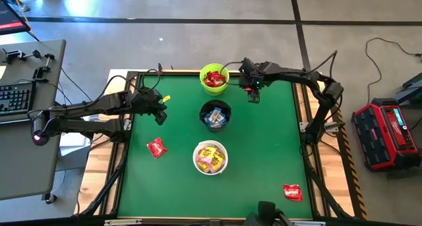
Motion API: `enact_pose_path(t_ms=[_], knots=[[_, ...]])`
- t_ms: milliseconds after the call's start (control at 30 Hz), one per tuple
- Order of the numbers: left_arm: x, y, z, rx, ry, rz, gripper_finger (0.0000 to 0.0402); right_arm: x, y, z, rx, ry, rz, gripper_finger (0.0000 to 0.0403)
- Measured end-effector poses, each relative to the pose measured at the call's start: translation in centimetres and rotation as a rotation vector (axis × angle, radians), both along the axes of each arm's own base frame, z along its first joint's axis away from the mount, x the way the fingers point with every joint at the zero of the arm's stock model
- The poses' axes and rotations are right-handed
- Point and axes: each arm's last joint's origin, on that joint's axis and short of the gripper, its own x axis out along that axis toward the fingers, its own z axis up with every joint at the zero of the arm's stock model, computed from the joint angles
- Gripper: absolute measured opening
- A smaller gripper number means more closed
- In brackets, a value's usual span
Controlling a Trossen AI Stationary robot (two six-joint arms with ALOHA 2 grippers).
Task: Sort candy by brand, put in halloween buckets
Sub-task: Put the red candy into the green bucket
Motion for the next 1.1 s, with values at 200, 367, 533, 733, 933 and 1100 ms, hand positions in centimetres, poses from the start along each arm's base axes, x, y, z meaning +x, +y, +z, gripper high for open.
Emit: enact_pose_path(t_ms=[200,367,533,733,933,1100], knots=[[0.0,0.0,0.0,0.001,0.005,0.0,0.0011,0.1,1.2,-2.6,-0.145,0.051,0.038,0.0207],[-0.1,0.0,-0.1,-0.003,0.014,0.0,0.0011,0.1,1.4,-4.1,-0.239,-0.009,0.023,0.0204],[-0.3,-0.1,-0.2,-0.02,0.032,0.012,0.0011,-0.8,1.6,-5.6,-0.317,0.01,0.004,0.0204],[-0.4,-0.1,-0.3,-0.024,0.043,0.013,0.0011,-1.4,1.3,-6.3,-0.382,-0.01,-0.014,0.0204],[-0.4,-0.1,-0.3,-0.03,0.039,0.021,0.0011,-1.6,0.1,-6.0,-0.438,-0.058,-0.063,0.0204],[-0.4,-0.1,-0.3,-0.036,0.041,0.027,0.0011,-1.9,-0.5,-6.0,-0.412,-0.096,-0.066,0.0195]])
